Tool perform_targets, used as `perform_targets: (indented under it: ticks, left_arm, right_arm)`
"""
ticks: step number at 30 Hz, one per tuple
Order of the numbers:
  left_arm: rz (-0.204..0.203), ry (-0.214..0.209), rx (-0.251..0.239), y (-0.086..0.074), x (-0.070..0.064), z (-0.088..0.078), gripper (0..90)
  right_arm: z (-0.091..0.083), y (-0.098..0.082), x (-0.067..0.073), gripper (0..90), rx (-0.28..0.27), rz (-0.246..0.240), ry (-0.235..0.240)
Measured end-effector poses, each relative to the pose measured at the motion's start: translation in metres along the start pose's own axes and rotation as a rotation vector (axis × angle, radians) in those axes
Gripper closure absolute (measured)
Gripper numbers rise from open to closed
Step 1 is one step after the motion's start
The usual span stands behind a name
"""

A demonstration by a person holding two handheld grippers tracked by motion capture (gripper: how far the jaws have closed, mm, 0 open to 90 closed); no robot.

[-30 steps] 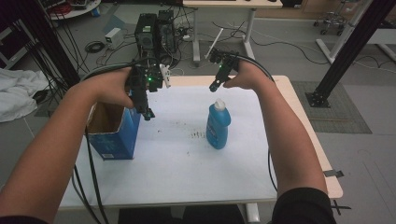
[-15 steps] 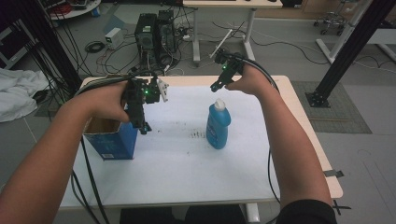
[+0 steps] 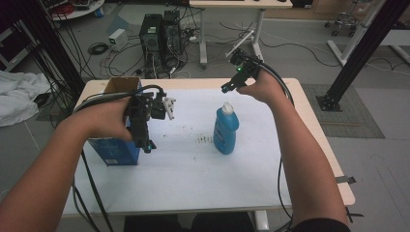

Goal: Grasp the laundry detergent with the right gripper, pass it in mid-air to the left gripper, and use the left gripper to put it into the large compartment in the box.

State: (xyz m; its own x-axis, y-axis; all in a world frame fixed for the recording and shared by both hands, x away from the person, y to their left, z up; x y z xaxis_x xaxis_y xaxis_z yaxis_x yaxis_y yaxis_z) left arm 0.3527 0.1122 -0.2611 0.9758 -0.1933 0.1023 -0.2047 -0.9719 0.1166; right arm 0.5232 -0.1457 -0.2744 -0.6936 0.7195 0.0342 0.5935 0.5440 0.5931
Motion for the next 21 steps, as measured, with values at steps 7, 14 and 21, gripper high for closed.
perform_targets:
  ticks: [7, 14, 21]
  left_arm:
    - [0.004, 0.001, 0.002, 0.0, -0.005, 0.003, 1.6]
    - [0.014, 0.001, 0.023, -0.005, -0.01, 0.002, 1.6]
    - [0.024, -0.008, 0.037, -0.009, -0.011, 0.004, 1.6]
  right_arm:
    - [-0.014, -0.016, -0.009, 2.0, -0.115, 0.123, -0.024]
    - [-0.027, -0.04, -0.009, 2.0, -0.144, 0.135, -0.031]
    - [-0.044, -0.066, -0.008, 2.0, -0.175, 0.147, -0.043]
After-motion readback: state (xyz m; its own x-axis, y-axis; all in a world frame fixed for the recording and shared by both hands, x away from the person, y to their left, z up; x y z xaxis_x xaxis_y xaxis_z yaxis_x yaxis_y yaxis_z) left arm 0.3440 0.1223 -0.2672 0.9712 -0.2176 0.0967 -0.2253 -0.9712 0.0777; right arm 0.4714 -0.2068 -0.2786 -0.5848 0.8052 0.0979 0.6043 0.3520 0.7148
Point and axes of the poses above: each handheld gripper's, and its own axes: z roughly forward along the jaws, y roughly out of its top, x roughly to its left, the point moved 3 cm from there along z, roughly forward along the jaws, and after that the axes turned 13 degrees about z, right-handed, at the moved point
